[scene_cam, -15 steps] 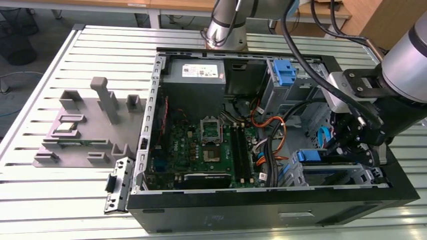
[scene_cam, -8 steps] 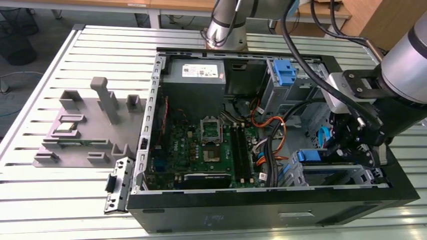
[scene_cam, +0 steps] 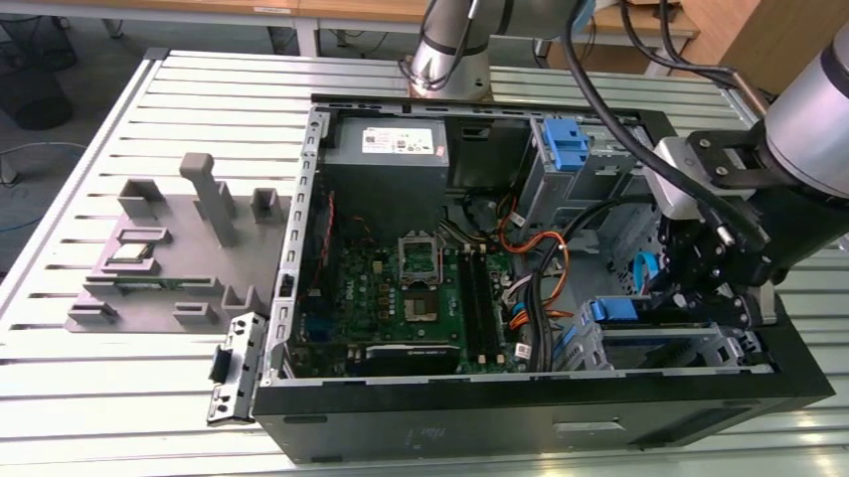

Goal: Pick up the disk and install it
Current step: 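Insert the first disk wire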

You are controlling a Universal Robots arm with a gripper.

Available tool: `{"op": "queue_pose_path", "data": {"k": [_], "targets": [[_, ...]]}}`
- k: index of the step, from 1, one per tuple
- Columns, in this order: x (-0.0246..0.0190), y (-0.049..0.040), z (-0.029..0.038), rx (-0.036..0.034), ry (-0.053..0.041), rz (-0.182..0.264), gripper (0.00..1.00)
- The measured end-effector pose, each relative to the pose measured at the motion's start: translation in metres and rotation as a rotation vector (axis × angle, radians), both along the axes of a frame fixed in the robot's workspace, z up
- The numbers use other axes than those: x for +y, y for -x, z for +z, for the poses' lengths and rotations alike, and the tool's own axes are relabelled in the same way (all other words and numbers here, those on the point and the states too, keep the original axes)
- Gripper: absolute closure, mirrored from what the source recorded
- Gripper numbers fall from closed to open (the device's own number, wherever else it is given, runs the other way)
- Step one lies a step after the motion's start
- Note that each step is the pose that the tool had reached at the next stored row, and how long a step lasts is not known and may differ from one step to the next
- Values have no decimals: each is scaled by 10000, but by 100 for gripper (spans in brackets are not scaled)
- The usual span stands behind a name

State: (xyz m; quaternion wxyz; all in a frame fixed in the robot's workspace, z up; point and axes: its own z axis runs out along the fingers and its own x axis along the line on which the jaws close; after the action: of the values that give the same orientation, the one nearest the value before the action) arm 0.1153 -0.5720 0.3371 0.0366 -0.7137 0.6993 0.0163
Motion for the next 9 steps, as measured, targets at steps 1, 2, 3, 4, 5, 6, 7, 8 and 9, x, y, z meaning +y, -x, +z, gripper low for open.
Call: {"op": "queue_pose_path", "data": {"k": [1,2,3,4,5,6,7,8,9], "targets": [[0,0,25,0,1,0,76],[0,0,51,0,0,0,76],[0,0,76,0,-1,0,76],[0,0,94,0,0,0,76],[0,0,103,0,0,0,76],[0,0,104,0,-2,0,76],[0,0,104,0,-3,0,76],[0,0,104,0,-4,0,76],[0,-2,106,0,-8,0,76]]}}
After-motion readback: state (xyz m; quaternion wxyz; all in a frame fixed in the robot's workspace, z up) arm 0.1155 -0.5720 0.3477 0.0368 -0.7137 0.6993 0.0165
